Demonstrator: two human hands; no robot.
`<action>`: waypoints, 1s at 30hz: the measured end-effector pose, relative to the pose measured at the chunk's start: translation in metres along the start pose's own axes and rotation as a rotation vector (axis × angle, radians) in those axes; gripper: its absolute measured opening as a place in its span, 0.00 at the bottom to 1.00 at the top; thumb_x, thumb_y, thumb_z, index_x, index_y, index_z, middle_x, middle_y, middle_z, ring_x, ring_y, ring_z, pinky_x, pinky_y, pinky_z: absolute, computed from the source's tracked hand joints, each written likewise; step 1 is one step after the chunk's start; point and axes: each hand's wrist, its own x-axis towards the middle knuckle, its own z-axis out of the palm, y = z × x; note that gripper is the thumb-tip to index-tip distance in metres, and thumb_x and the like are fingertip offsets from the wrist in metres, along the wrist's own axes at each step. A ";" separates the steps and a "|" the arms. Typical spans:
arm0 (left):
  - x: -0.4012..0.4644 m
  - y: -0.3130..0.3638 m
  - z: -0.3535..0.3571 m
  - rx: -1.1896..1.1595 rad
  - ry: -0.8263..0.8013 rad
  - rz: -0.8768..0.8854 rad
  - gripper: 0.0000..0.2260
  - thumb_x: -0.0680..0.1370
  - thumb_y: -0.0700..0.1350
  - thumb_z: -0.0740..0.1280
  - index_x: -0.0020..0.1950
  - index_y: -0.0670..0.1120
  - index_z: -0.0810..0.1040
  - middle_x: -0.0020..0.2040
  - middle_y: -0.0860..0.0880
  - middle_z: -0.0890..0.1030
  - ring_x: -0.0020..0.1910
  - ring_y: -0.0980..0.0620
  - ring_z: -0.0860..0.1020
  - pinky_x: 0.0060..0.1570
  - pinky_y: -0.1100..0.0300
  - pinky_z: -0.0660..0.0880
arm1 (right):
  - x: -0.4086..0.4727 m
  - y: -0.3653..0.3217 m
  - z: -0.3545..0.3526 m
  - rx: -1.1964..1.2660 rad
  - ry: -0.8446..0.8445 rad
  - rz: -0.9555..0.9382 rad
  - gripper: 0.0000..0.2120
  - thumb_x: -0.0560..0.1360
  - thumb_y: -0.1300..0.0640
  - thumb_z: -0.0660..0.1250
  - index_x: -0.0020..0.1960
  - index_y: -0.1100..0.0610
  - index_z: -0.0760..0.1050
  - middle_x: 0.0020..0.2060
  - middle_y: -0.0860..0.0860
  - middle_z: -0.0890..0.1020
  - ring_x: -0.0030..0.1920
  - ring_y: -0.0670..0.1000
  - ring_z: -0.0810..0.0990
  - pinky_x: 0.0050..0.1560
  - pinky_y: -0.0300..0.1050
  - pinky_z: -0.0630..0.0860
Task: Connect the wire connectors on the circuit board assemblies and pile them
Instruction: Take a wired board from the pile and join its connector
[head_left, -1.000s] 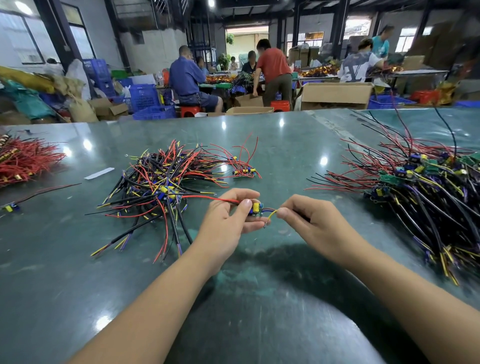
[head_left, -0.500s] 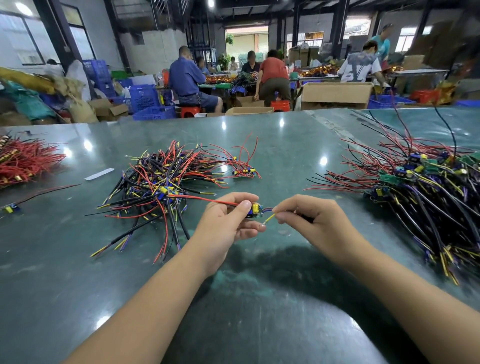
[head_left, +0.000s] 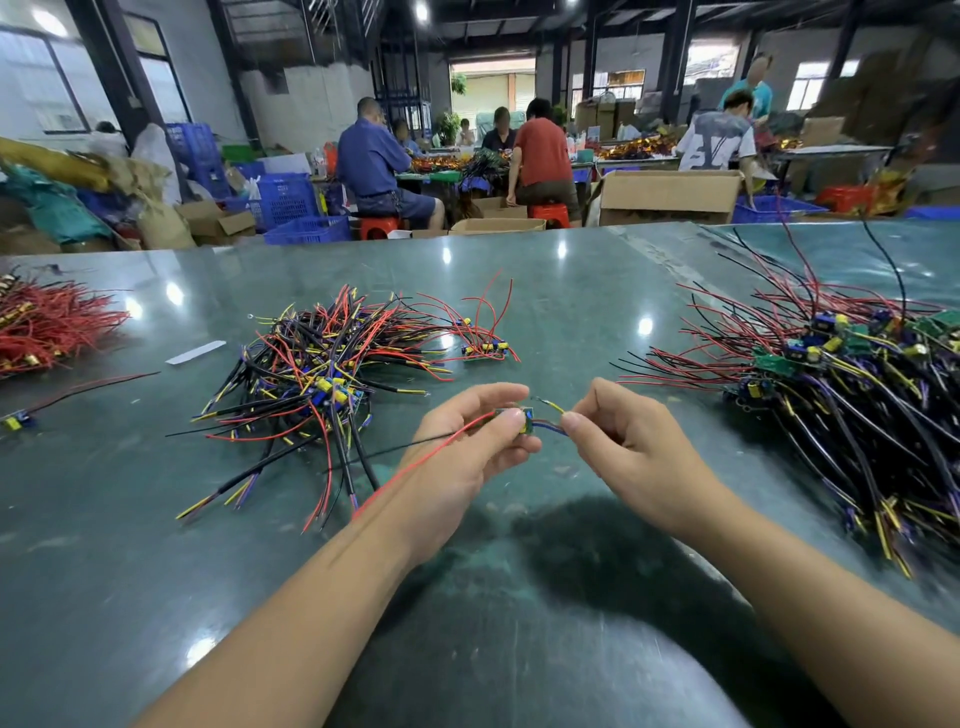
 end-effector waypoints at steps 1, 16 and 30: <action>0.000 -0.001 0.000 0.028 0.015 -0.015 0.08 0.72 0.43 0.70 0.50 0.48 0.82 0.39 0.50 0.81 0.38 0.53 0.80 0.43 0.64 0.77 | -0.001 -0.001 0.000 -0.028 -0.008 -0.007 0.12 0.78 0.60 0.63 0.36 0.53 0.68 0.22 0.44 0.70 0.26 0.44 0.63 0.29 0.38 0.60; 0.003 0.000 -0.001 0.174 0.133 -0.075 0.05 0.74 0.42 0.70 0.39 0.45 0.84 0.34 0.50 0.82 0.28 0.58 0.74 0.31 0.69 0.72 | -0.004 -0.011 0.004 -0.145 -0.154 0.009 0.10 0.78 0.54 0.63 0.38 0.51 0.70 0.25 0.52 0.71 0.28 0.46 0.63 0.30 0.44 0.63; 0.003 0.010 -0.008 -0.032 0.061 -0.315 0.05 0.70 0.42 0.70 0.37 0.45 0.86 0.31 0.50 0.79 0.24 0.61 0.73 0.26 0.72 0.71 | -0.004 -0.010 0.001 -0.184 -0.177 -0.017 0.11 0.78 0.50 0.64 0.37 0.47 0.73 0.25 0.43 0.67 0.28 0.44 0.63 0.29 0.35 0.60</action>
